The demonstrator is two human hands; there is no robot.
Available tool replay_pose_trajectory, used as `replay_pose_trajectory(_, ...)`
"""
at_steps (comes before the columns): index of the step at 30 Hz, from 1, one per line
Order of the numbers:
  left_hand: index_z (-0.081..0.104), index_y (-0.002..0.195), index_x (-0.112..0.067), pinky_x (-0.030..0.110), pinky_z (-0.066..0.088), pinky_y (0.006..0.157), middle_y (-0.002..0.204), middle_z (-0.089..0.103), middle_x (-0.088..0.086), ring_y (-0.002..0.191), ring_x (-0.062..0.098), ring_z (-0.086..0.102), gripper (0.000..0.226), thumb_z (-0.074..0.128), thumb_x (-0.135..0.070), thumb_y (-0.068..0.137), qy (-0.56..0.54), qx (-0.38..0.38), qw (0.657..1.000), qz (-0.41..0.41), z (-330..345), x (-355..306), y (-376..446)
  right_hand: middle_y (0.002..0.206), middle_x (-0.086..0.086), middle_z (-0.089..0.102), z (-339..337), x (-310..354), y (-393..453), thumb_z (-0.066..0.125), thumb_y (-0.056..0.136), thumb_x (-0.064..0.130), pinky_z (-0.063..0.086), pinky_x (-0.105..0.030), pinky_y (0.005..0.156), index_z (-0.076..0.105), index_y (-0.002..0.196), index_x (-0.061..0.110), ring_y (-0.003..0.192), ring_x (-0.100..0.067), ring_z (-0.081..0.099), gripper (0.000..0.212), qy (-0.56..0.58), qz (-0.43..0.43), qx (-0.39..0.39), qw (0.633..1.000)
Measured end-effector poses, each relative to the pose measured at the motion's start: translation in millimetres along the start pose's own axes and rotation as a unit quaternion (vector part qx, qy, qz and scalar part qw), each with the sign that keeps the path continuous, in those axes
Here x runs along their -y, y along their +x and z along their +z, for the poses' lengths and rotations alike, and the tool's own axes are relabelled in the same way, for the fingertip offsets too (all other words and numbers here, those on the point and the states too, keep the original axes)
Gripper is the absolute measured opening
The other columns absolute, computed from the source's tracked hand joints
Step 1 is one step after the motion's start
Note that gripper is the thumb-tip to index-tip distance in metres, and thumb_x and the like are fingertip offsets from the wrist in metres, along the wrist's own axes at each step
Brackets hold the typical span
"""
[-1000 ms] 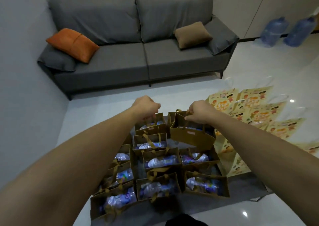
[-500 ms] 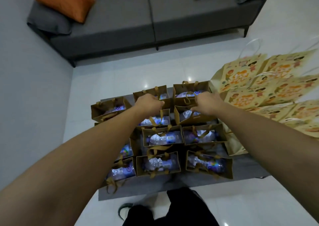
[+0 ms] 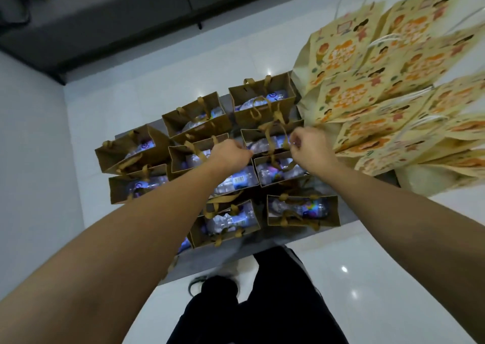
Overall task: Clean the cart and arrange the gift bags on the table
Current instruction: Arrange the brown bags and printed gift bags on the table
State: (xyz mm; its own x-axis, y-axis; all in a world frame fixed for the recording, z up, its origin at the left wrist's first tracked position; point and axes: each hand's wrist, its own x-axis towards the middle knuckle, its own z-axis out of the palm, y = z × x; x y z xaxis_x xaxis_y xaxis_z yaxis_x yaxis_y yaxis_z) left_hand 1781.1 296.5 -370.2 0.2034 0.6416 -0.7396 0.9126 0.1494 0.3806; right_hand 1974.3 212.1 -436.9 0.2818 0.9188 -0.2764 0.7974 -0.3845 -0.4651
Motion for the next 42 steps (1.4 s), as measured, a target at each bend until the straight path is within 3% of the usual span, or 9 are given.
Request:
replay_pose_trajectory(8,0.067,0.117,-0.019,0.031,0.050,0.079,0.104,0.060,0.000,0.095,0.016,0.056,0.027,0.055,-0.037,0.102,0.065,0.045,0.997,-0.003,59.3,-5.0,16.4,0.113,-0.011,0.056,54.8,-82.0,-41.7,0.071,0.081,0.018,0.046,-0.041,0.086,0.057,0.122,0.017,0.108,-0.032,0.049,0.044,-0.177,0.016,0.145,0.973)
replay_pose_trajectory(15,0.066,0.117,-0.019,0.032,0.053,0.081,0.110,0.063,0.003,0.096,0.017,0.060,0.025,0.056,-0.036,0.101,0.101,0.076,0.992,-0.014,101.4,2.0,38.8,0.120,-0.015,0.062,82.3,-72.1,-40.0,0.064,0.084,0.014,0.037,-0.045,0.093,0.044,0.140,0.016,0.116,-0.035,0.047,0.059,-0.220,-0.049,0.117,0.967)
replay_pose_trajectory(18,0.068,0.116,-0.019,0.032,0.052,0.080,0.108,0.066,0.005,0.096,0.018,0.061,0.025,0.056,-0.036,0.101,0.104,0.085,0.991,-0.007,114.1,4.0,42.9,0.129,-0.017,0.059,91.4,-63.8,-24.7,0.063,0.087,0.020,0.036,-0.048,0.095,0.026,0.153,0.020,0.122,-0.037,0.047,0.076,-0.268,-0.045,0.168,0.948)
replay_pose_trajectory(21,0.070,0.113,-0.018,0.034,0.052,0.082,0.105,0.067,0.005,0.100,0.021,0.062,0.025,0.055,-0.035,0.102,0.121,0.089,0.989,0.007,121.4,7.5,43.2,0.138,-0.016,0.054,91.6,-61.9,-3.2,0.055,0.094,0.021,0.035,-0.048,0.101,0.025,0.155,0.023,0.127,-0.038,0.048,0.069,-0.277,0.004,0.224,0.934)
replay_pose_trajectory(28,0.071,0.109,-0.018,0.039,0.055,0.089,0.105,0.068,0.005,0.099,0.020,0.061,0.024,0.054,-0.034,0.102,0.118,0.071,0.990,0.016,110.8,11.0,42.2,0.110,-0.013,0.065,79.0,-50.0,15.2,0.054,0.096,0.007,0.055,-0.045,0.082,0.065,0.114,0.011,0.104,-0.034,0.064,0.022,-0.242,0.018,0.228,0.943)
replay_pose_trajectory(31,0.071,0.108,-0.018,0.044,0.055,0.092,0.104,0.068,0.005,0.098,0.021,0.062,0.024,0.054,-0.034,0.102,0.107,0.067,0.992,0.019,104.8,7.7,41.4,0.106,-0.014,0.064,72.7,-54.2,3.3,0.051,0.096,0.006,0.049,-0.041,0.074,0.065,0.109,0.010,0.099,-0.035,0.064,0.020,-0.230,-0.007,0.200,0.952)
replay_pose_trajectory(37,0.069,0.110,-0.013,0.039,0.053,0.090,0.105,0.064,0.003,0.100,0.021,0.059,0.024,0.054,-0.030,0.101,0.084,0.055,0.994,0.042,95.7,-5.7,28.7,0.108,-0.015,0.065,56.3,-62.8,-18.9,0.059,0.091,0.011,0.050,-0.037,0.084,0.072,0.115,0.017,0.102,-0.035,0.062,0.028,-0.061,0.027,0.145,0.987)
replay_pose_trajectory(40,0.068,0.110,-0.019,0.036,0.053,0.085,0.101,0.062,-0.001,0.097,0.018,0.059,0.019,0.056,-0.029,0.100,0.073,0.036,0.995,0.051,90.6,-12.0,18.3,0.099,-0.012,0.061,48.1,-48.2,-27.3,0.066,0.086,0.020,0.048,-0.033,0.082,0.073,0.091,0.013,0.097,-0.030,0.060,0.011,0.011,0.049,0.090,0.995)
replay_pose_trajectory(42,0.068,0.108,-0.023,0.039,0.056,0.088,0.101,0.064,-0.001,0.098,0.019,0.061,0.016,0.056,-0.028,0.099,0.077,0.021,0.995,0.058,86.0,-15.6,8.9,0.085,-0.013,0.063,35.3,-33.2,-27.3,0.067,0.083,0.023,0.050,-0.034,0.074,0.065,0.070,0.010,0.083,-0.027,0.061,0.019,0.084,0.119,0.066,0.987)
